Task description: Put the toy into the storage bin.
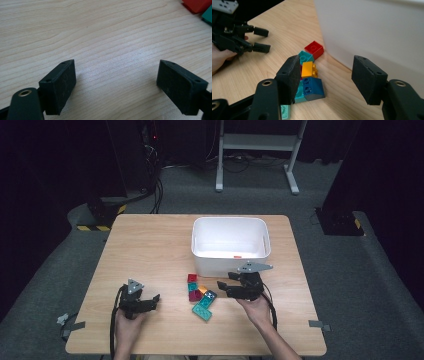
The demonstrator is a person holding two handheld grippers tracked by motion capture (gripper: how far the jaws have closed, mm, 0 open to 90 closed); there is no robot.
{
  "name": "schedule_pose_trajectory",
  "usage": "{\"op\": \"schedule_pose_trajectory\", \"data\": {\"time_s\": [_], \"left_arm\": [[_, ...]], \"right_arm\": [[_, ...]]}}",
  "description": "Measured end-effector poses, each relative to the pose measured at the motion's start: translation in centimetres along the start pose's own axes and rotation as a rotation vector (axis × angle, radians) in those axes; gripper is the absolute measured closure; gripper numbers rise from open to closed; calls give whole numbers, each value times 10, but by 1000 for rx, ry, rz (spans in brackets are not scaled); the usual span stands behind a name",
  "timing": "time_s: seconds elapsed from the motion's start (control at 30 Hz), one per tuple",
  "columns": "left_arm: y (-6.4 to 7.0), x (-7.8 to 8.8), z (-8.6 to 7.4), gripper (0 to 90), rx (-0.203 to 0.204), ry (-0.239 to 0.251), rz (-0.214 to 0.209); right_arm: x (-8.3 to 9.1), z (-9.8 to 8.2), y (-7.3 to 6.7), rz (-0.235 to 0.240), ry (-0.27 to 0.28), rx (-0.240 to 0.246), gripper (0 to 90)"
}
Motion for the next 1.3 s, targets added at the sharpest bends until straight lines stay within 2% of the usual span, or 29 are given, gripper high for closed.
{"op": "schedule_pose_trajectory", "data": {"time_s": [0.03,0.07,0.1,0.2,0.33,0.37,0.5,0.83,1.3], "left_arm": [[0,0,0,159,1,0,1],[0,0,0,159,1,0,1],[0,0,0,159,1,0,1],[0,0,0,159,1,0,1],[0,0,0,159,2,0,2],[0,0,0,159,1,0,3],[0,0,0,160,2,0,2],[0,0,0,161,2,0,3],[1,1,-1,160,7,0,-1]], "right_arm": [[-8,-6,-2,16,-16,2,404],[-8,-6,-2,16,-16,2,404],[-17,-12,-3,30,-45,5,404],[-23,-18,-6,31,-66,18,405],[-34,-25,-12,26,-65,34,414],[-40,-30,-15,2,-76,55,424],[-49,-36,-17,-9,-100,62,434],[-62,-37,-16,-33,-117,56,451],[-69,-40,-10,-59,-147,47,487]]}}
Point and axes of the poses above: each handheld gripper's, and its own axes: x roughly backward along the jaws, z roughly out of its top, y roughly to its right, the point moved 6 cm from there along -x, roughly forward along the jaws, and after that the axes turned 2 degrees about z, right-handed, at the moved point
